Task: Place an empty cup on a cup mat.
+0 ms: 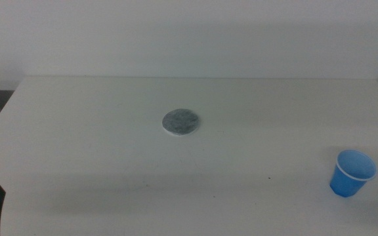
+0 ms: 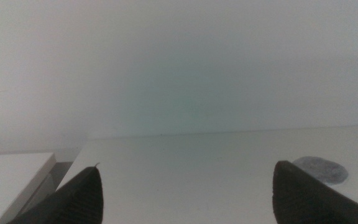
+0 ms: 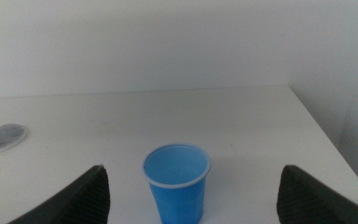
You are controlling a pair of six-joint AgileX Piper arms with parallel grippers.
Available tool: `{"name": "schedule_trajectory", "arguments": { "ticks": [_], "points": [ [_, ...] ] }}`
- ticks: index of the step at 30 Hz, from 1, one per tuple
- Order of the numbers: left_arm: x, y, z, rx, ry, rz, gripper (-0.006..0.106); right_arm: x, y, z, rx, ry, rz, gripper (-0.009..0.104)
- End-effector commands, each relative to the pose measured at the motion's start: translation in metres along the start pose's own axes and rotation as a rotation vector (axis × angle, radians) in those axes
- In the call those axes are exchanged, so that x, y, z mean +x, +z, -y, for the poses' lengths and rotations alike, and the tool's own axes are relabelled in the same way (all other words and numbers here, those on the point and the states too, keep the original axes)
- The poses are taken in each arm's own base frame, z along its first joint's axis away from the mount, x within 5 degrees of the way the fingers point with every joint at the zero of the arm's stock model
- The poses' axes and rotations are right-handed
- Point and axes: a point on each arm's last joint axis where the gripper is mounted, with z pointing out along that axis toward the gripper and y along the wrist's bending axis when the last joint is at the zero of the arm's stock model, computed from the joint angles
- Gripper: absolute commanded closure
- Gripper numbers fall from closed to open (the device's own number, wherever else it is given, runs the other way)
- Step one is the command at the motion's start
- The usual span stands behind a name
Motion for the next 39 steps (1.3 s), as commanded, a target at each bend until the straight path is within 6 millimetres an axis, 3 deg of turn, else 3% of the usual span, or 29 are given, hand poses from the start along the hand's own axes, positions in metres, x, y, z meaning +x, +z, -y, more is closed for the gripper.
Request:
{"name": "schedule_trajectory", "arguments": {
  "ticks": [1, 9, 16, 24, 29, 32, 39],
  "points": [
    [-0.001, 0.0, 0.0, 0.005, -0.005, 0.007, 0.007, 0.0, 0.0, 0.0, 0.001, -0.02, 0.008, 0.003],
    [-0.001, 0.0, 0.0, 0.005, -0.007, 0.007, 0.007, -0.011, -0.002, -0.001, -0.014, 0.114, 0.054, 0.003],
    [-0.001, 0.0, 0.0, 0.005, -0.007, 0.007, 0.007, -0.057, -0.014, -0.004, -0.016, 0.126, 0.08, 0.003],
    [-0.001, 0.0, 0.0, 0.005, -0.007, 0.007, 0.007, -0.121, -0.005, -0.005, 0.032, 0.07, -0.245, 0.003],
    [-0.001, 0.0, 0.0, 0.005, -0.007, 0.007, 0.007, -0.158, 0.013, -0.006, 0.058, 0.061, -0.427, 0.003],
    [-0.001, 0.0, 0.0, 0.005, -0.007, 0.007, 0.007, -0.169, 0.031, -0.008, 0.066, 0.086, -0.542, 0.003],
    [-0.001, 0.0, 0.0, 0.005, -0.003, 0.007, 0.007, -0.178, 0.079, -0.008, 0.089, 0.086, -0.762, 0.003]
  ]
}}
